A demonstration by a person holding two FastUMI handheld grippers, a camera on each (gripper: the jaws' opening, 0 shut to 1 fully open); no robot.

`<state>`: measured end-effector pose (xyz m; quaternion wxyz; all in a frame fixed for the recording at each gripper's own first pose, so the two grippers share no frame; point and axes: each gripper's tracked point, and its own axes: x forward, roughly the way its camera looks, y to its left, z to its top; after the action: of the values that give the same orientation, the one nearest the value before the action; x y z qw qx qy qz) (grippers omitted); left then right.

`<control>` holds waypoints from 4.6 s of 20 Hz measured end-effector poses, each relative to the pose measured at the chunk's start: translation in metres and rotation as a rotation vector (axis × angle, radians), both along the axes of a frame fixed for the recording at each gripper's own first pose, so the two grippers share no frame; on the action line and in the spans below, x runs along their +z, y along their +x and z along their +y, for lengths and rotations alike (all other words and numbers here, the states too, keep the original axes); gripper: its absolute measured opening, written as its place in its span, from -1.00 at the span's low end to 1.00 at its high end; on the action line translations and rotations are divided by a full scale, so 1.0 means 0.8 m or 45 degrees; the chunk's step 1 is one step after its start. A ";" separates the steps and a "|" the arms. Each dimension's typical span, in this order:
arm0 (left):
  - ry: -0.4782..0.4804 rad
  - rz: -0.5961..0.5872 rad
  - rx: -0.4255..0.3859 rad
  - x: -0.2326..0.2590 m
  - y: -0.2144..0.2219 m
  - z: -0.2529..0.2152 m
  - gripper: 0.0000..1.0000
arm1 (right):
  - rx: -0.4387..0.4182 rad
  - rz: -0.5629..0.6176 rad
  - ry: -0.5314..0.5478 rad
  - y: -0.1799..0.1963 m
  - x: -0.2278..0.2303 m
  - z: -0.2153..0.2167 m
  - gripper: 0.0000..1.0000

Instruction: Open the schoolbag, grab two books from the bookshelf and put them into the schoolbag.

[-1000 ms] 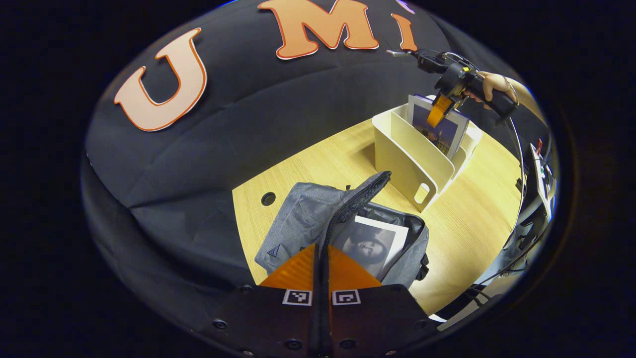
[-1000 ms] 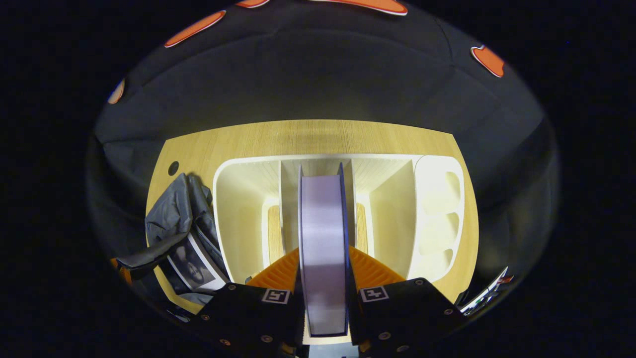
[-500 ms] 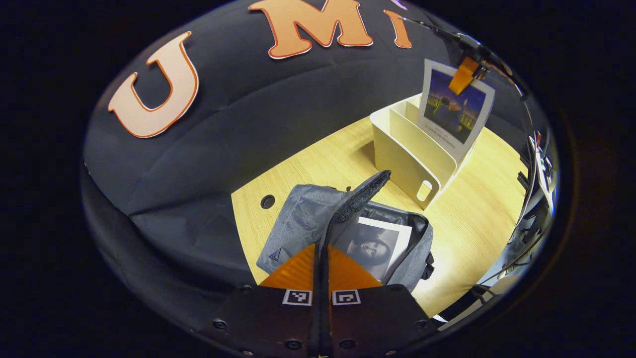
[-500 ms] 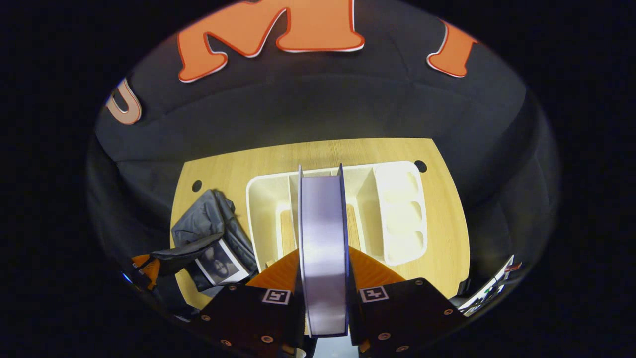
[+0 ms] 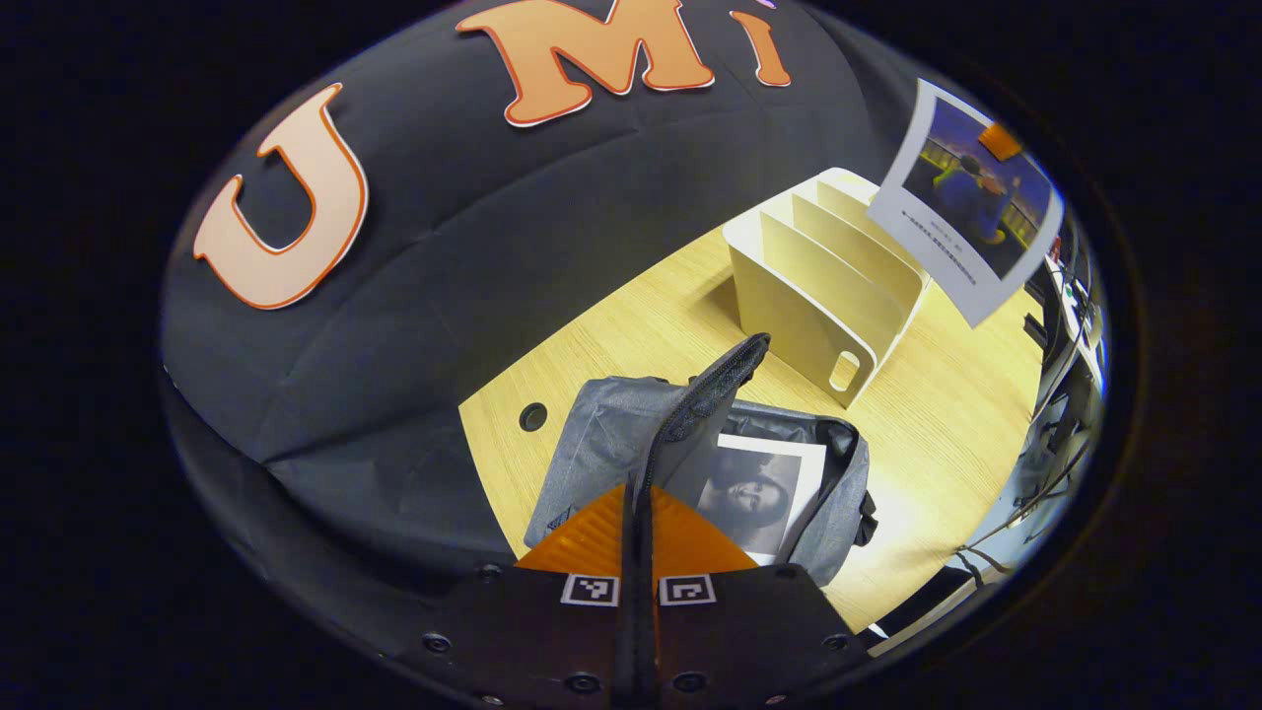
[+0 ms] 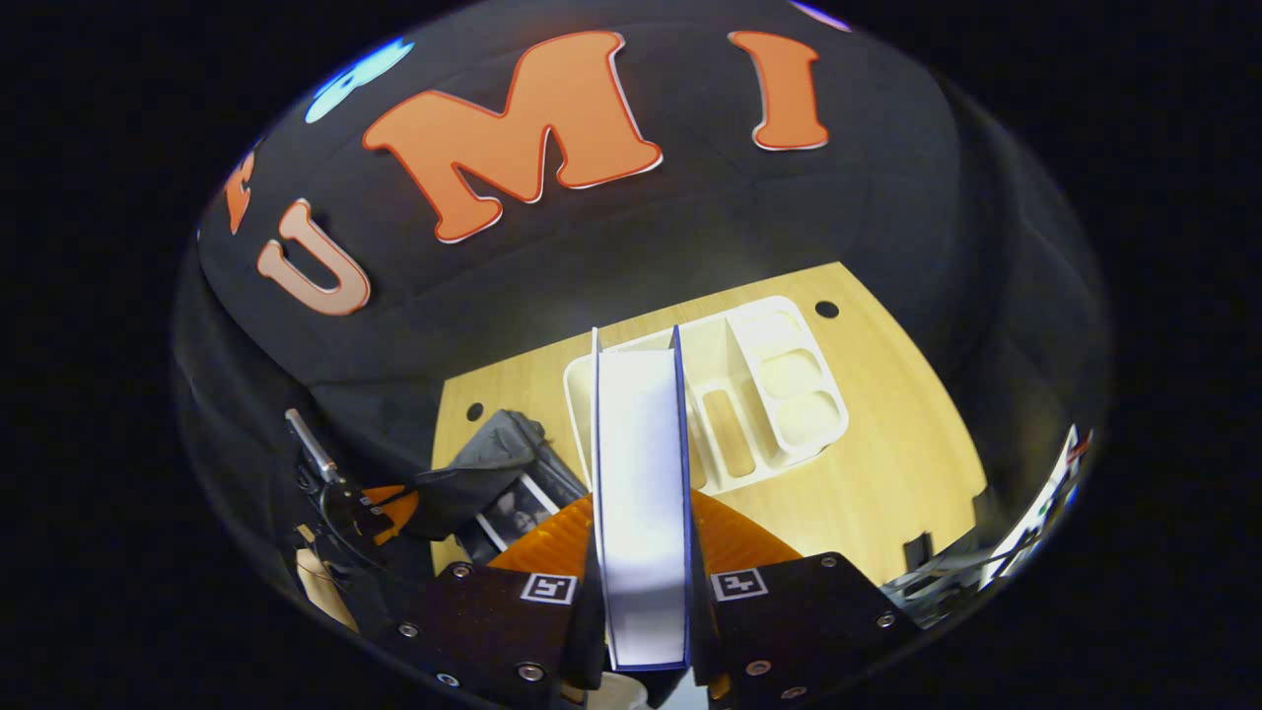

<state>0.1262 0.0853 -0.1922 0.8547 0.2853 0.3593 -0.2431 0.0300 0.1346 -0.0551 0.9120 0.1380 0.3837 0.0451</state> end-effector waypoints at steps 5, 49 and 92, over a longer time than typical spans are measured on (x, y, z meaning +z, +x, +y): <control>0.001 0.000 -0.046 0.007 0.000 -0.002 -0.99 | -0.076 0.053 0.388 -0.061 -0.085 0.035 -0.31; -0.147 0.026 -0.002 0.038 -0.033 -0.001 -0.99 | -0.458 0.304 0.655 0.023 -0.337 0.280 0.97; -0.895 -0.874 0.453 0.261 -0.126 -0.180 0.93 | -0.098 -1.032 -0.392 0.010 0.077 -0.169 0.95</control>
<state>0.0255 -0.0591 0.0163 0.9955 -0.0209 -0.0019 -0.0924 0.0376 -0.0010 0.0065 0.9999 -0.0142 -0.0083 0.0039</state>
